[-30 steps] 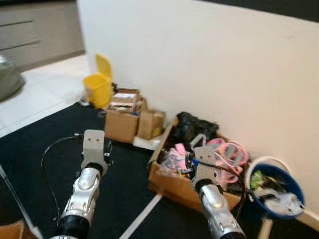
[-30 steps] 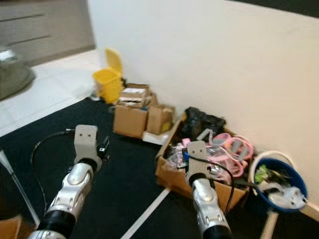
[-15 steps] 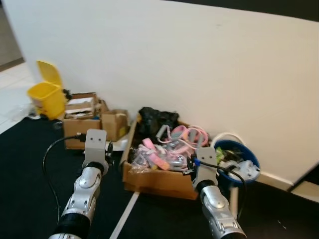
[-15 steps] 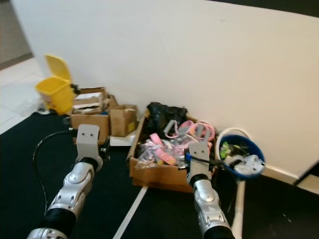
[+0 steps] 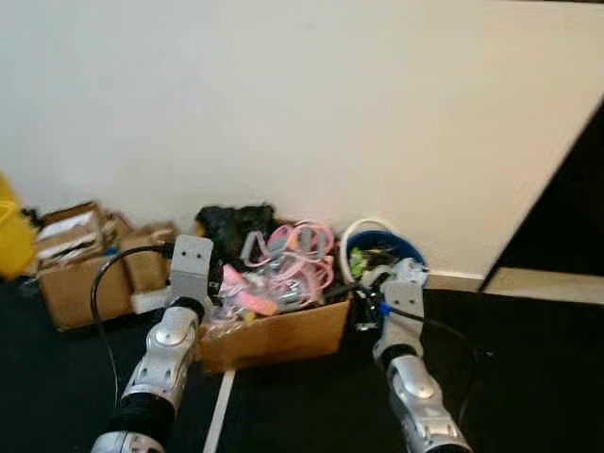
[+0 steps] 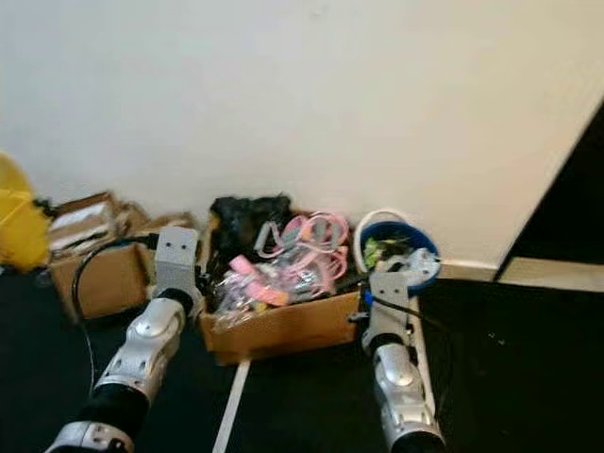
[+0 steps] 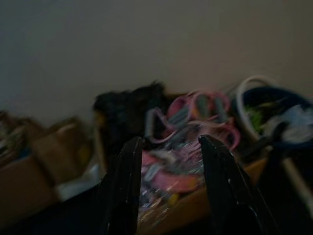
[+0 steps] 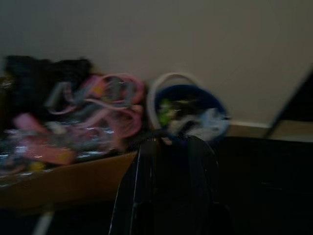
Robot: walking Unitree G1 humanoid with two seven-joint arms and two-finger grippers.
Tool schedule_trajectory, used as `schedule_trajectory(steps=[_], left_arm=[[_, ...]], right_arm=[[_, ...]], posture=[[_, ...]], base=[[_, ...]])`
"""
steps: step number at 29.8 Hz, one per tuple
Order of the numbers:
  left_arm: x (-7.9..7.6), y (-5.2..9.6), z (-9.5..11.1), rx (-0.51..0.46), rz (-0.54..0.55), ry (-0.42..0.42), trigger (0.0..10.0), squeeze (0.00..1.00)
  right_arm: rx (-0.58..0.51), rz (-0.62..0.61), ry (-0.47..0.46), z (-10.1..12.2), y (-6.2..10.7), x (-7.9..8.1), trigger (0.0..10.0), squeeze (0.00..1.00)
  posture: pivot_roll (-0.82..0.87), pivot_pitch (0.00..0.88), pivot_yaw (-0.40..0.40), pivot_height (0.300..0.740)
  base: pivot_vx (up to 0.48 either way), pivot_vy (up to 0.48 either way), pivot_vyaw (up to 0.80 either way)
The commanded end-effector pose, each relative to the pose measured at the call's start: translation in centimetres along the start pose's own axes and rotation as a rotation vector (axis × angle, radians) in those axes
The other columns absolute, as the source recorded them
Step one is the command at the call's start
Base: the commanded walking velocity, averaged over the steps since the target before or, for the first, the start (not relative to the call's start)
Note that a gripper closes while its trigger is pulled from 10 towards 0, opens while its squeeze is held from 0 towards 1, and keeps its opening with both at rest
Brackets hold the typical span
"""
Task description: Picking trash to rubbish bin
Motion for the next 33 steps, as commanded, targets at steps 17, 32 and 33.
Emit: schedule_trajectory(steps=[17,32,33], left_arm=[[1.0,0.2,-1.0,0.035,0.042,-0.004,10.0,0.0],[0.9,0.2,-1.1,0.038,0.039,-0.002,10.0,0.0],[0.9,0.1,-1.1,0.039,0.039,-0.002,10.0,0.0]], right_arm=[[0.04,-0.012,-0.004,-0.6,0.4,-0.6,10.0,0.0],[0.04,-0.02,0.008,-0.5,0.4,-0.8,10.0,0.0],[0.039,-0.019,0.008,-0.5,0.4,-0.8,10.0,0.0]], posture=[[-0.01,0.057,0.039,0.74],[-0.01,0.056,0.039,0.74],[-0.01,0.055,0.039,0.74]], base=[[0.0,0.0,-0.8],[0.0,0.0,-0.8],[0.0,0.0,-0.8]])
Point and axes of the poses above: a point about 5 cm out from each wrist's last joint towards the gripper, its own y axis pointing back from the gripper into the wrist, its own z axis along the axis of the wrist's last joint, x = y × z, the point moved 3 cm from there along -y, pointing out of the wrist towards the gripper, and after that the axes turned 15 degrees about -y, right-handed, at the moved point
